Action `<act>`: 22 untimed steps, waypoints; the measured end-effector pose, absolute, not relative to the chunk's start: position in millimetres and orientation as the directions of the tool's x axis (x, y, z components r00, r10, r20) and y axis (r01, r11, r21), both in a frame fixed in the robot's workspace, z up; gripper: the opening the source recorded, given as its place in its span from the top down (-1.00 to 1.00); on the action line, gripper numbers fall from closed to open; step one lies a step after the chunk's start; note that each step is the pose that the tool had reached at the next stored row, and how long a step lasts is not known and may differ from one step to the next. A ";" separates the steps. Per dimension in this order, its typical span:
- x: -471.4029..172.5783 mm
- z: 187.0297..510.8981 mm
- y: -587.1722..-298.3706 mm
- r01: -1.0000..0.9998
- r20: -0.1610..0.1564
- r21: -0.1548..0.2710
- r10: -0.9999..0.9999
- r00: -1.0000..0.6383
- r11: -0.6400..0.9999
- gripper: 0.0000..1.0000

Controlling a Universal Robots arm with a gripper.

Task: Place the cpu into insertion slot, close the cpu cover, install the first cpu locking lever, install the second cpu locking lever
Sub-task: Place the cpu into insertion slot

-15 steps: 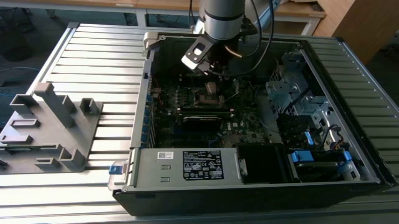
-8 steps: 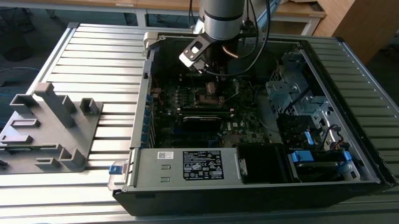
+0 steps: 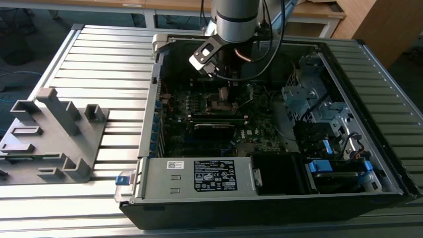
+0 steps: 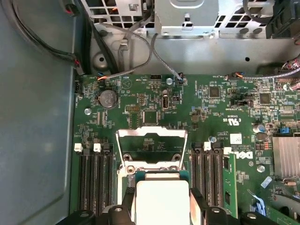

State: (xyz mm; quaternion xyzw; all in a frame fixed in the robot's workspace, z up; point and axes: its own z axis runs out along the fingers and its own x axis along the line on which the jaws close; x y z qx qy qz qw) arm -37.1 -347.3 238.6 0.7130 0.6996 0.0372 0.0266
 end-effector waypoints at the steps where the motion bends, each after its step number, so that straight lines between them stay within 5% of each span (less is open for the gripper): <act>1: -37.3 238.5 -347.2 0.996 0.016 0.090 1.000 0.018 -0.020 -0.08; 22: -47.1 216.3 -345.1 0.997 0.018 0.082 1.000 0.009 -0.011 -0.08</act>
